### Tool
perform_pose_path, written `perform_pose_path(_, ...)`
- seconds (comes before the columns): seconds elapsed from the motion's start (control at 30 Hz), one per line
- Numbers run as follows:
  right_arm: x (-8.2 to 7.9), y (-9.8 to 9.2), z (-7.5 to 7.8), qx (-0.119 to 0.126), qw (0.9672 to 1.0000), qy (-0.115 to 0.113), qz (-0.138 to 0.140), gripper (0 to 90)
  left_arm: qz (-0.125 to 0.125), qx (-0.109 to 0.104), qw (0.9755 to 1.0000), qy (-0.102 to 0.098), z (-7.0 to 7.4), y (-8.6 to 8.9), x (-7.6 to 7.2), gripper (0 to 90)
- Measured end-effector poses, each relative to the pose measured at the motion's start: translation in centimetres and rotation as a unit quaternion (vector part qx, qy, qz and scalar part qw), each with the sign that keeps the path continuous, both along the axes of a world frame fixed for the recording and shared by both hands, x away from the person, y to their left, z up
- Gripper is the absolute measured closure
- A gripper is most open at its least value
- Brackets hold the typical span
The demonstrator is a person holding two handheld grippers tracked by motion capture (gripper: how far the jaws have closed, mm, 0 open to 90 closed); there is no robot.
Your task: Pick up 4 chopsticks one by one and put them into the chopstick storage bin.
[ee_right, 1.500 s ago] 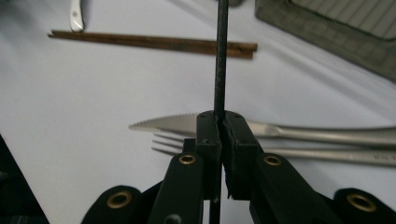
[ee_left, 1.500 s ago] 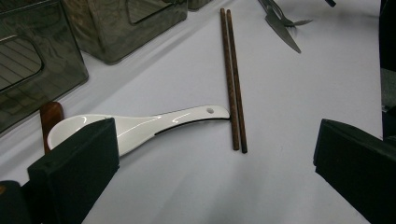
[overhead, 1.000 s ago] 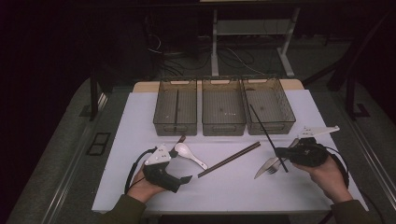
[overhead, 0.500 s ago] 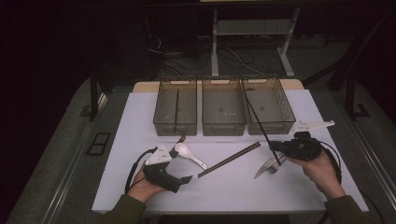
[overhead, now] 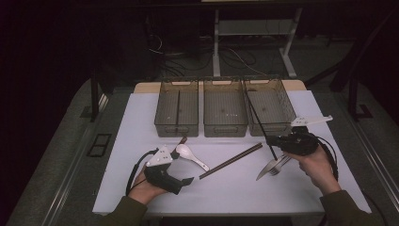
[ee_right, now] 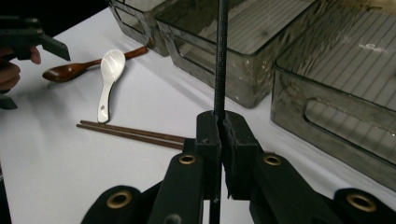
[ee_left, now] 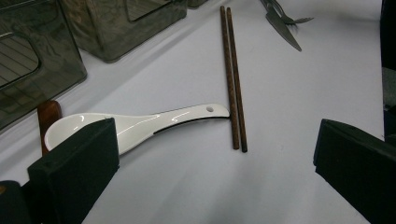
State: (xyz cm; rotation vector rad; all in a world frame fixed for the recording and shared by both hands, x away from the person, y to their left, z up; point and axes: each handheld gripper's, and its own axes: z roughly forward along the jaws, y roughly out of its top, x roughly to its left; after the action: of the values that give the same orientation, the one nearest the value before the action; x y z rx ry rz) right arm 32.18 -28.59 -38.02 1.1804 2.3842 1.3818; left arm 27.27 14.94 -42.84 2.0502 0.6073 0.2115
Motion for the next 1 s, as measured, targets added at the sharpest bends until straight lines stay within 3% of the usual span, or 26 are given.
perform_pose_path(0.47,1.8,2.2,0.7,0.024,0.9997,-0.004,0.003,84.8,-0.001,-0.001,1.0,-0.001,0.0,0.0,0.0,0.0)
perform_pose_path(1.0,3.9,5.6,1.9,0.048,0.9984,-0.026,0.011,84.9,0.001,-0.001,1.0,-0.001,0.0,0.0,0.0,0.0)
